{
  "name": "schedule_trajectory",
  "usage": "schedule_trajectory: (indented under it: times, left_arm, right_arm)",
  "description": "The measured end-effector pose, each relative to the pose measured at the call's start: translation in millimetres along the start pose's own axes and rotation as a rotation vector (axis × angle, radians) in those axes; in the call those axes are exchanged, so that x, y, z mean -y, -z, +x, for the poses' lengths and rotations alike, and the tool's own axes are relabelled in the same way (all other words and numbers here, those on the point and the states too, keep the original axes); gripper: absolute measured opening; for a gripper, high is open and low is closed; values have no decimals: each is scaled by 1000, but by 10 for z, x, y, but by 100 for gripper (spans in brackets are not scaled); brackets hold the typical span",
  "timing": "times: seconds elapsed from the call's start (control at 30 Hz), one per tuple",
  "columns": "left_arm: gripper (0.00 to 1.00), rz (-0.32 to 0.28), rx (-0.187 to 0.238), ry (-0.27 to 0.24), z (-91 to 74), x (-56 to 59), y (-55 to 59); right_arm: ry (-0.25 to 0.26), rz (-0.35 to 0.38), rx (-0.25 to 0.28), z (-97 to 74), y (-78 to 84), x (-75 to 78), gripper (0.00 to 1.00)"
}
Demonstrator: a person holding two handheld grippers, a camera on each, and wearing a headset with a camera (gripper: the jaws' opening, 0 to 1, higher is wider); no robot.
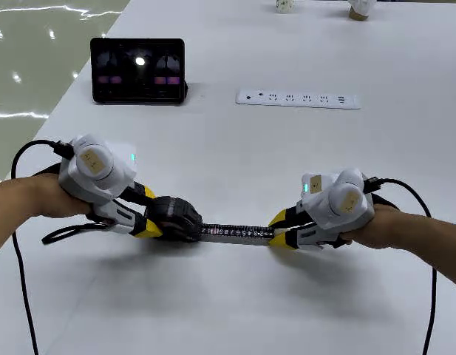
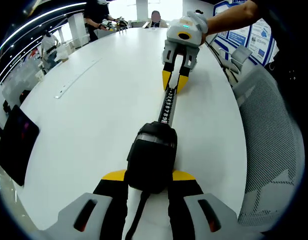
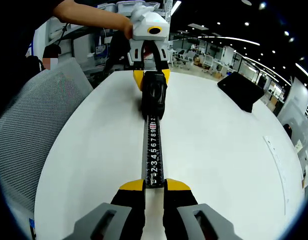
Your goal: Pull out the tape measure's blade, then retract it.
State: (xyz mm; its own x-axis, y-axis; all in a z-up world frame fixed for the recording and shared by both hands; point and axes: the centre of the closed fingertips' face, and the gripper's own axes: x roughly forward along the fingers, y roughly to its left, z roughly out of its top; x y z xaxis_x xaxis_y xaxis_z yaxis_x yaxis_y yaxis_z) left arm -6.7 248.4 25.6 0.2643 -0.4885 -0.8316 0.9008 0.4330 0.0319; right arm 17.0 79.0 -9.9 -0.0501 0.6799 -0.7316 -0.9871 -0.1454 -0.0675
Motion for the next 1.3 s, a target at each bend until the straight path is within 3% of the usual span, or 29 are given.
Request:
schedule_trajectory:
  times: [1.3]
  left_arm:
    - [25,-13,-7,8,8,-2,6]
  right_arm:
    - [7,19,-36,-313,334,1,9]
